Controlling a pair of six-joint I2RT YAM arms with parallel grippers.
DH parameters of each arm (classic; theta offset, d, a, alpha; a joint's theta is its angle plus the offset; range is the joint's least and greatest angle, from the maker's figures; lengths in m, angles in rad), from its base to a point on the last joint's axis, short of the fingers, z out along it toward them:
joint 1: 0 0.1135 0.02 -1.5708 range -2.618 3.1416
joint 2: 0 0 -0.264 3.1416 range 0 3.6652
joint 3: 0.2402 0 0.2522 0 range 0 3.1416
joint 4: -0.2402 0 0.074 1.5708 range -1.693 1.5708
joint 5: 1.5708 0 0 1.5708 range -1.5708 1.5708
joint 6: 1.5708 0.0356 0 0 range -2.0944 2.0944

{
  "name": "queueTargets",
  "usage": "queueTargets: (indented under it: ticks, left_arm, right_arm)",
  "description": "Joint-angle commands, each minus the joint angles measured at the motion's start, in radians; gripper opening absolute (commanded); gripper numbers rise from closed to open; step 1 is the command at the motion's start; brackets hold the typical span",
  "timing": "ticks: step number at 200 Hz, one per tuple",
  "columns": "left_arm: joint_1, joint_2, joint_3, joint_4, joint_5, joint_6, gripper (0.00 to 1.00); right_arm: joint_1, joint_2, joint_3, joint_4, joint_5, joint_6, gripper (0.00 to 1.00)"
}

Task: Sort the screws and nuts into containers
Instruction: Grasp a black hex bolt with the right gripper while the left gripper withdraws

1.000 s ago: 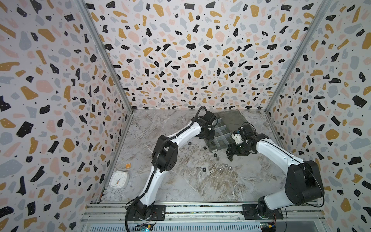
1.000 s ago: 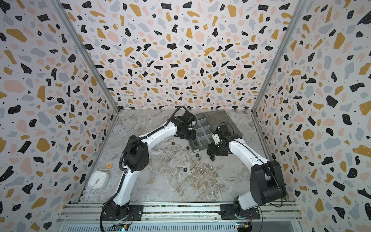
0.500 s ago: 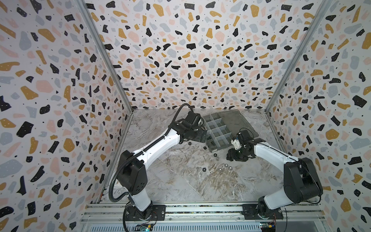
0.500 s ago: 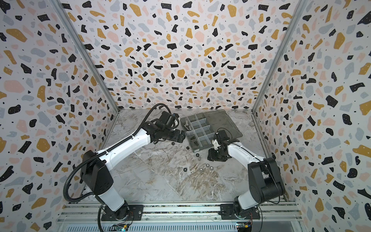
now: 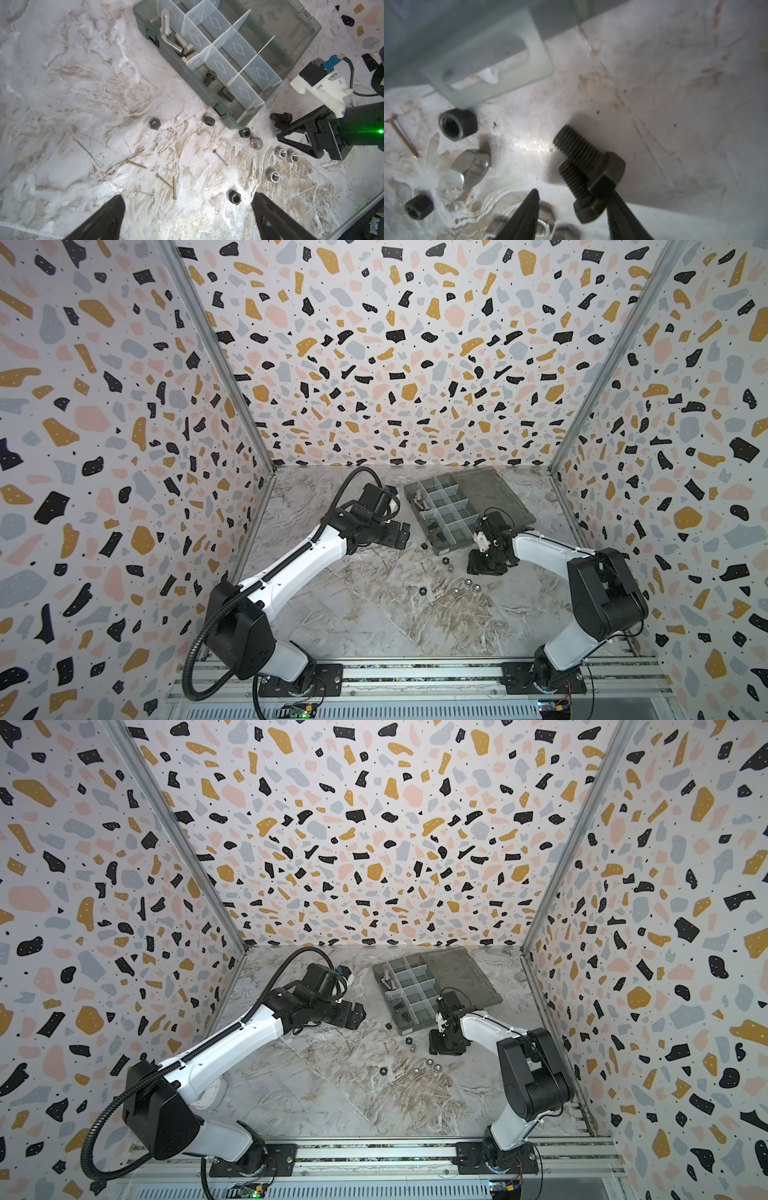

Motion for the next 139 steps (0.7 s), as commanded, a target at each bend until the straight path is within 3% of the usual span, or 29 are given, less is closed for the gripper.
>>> queueTargets:
  ticks: [1, 35, 139]
  left_arm:
    - [0.017, -0.037, -0.015, 0.025, 0.024, 0.032, 0.97]
    - [0.041, -0.043, -0.018, 0.0, 0.031, 0.064, 0.97]
    - [0.069, -0.042, -0.05, 0.035, 0.085, 0.05, 0.97]
  right_arm:
    - [0.004, 0.03, 0.036, -0.014, 0.049, -0.005, 0.53]
    - [0.006, 0.068, 0.069, -0.047, 0.061, 0.002, 0.45]
    - [0.115, 0.073, 0.036, -0.101, 0.072, 0.065, 0.45]
